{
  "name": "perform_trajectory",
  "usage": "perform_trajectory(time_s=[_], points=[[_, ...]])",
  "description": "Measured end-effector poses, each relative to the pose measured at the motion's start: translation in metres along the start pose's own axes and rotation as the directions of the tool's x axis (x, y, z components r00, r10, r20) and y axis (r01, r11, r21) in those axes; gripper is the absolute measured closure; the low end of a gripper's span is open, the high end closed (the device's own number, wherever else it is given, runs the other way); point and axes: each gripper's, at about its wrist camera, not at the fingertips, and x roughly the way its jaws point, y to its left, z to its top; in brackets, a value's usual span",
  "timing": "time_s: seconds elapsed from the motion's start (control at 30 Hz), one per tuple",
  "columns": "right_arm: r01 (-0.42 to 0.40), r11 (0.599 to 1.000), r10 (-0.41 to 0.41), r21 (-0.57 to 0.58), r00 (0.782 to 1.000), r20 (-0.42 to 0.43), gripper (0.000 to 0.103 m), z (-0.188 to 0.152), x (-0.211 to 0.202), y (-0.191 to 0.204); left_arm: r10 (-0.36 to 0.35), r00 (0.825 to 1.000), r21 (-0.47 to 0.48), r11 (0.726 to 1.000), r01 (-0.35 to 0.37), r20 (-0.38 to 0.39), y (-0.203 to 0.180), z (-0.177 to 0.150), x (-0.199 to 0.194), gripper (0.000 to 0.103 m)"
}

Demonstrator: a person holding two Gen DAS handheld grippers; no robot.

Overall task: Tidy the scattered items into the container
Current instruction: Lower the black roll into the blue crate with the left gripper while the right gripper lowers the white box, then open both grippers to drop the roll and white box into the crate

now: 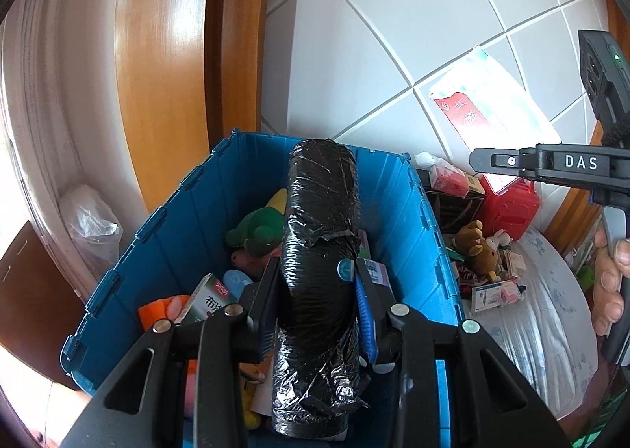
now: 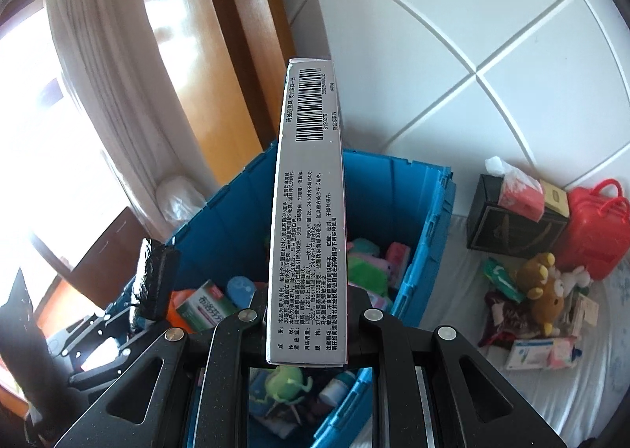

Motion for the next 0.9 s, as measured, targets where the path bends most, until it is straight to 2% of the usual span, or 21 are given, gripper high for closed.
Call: perform_trajectory(time_s=[0.43, 0.67, 0.7, 0.73, 0.77, 0.8, 0.83, 0.9], points=[[-0.017, 0.998, 0.013, -0.059, 0.998, -0.059, 0.084, 0.017, 0.054, 0.03, 0.049, 0.999, -0.041, 0.998, -0.049, -0.005, 0.031, 0.001, 0.009, 0.07], [-0.044, 0.997, 0.04, -0.068, 0.998, -0.051, 0.084, 0.026, 0.063, 0.038, 0.076, 0.997, -0.04, 0.996, -0.075, 0.003, 0.037, 0.002, 0.011, 0.069], [-0.054, 0.996, 0.051, -0.071, 0.998, -0.04, 0.081, 0.028, 0.062, 0.039, 0.078, 0.997, -0.039, 0.996, -0.077, 0.001, 0.037, 0.003, 0.012, 0.069], [-0.059, 0.995, 0.057, -0.081, 0.998, -0.03, 0.073, 0.03, 0.062, 0.041, 0.076, 0.997, -0.046, 0.996, -0.076, -0.009, 0.037, 0.003, 0.014, 0.062], [-0.063, 0.994, 0.061, -0.086, 0.998, -0.021, 0.032, 0.031, 0.061, 0.042, 0.076, 0.997, -0.057, 0.995, -0.077, -0.017, 0.038, 0.003, 0.015, 0.05], [-0.065, 0.995, 0.065, -0.076, 0.998, -0.001, 0.003, 0.032, 0.058, 0.041, 0.073, 0.997, -0.069, 0.995, -0.074, -0.014, 0.038, 0.004, 0.015, 0.019], [-0.057, 0.996, 0.059, -0.065, 0.998, 0.024, 0.003, 0.032, 0.055, 0.038, 0.073, 0.997, -0.078, 0.994, -0.073, 0.001, 0.039, 0.004, 0.013, 0.0], [-0.056, 0.997, 0.057, -0.054, 0.998, 0.021, 0.001, 0.031, 0.054, 0.036, 0.078, 0.997, -0.08, 0.994, -0.077, 0.016, 0.038, 0.005, 0.01, 0.0]])
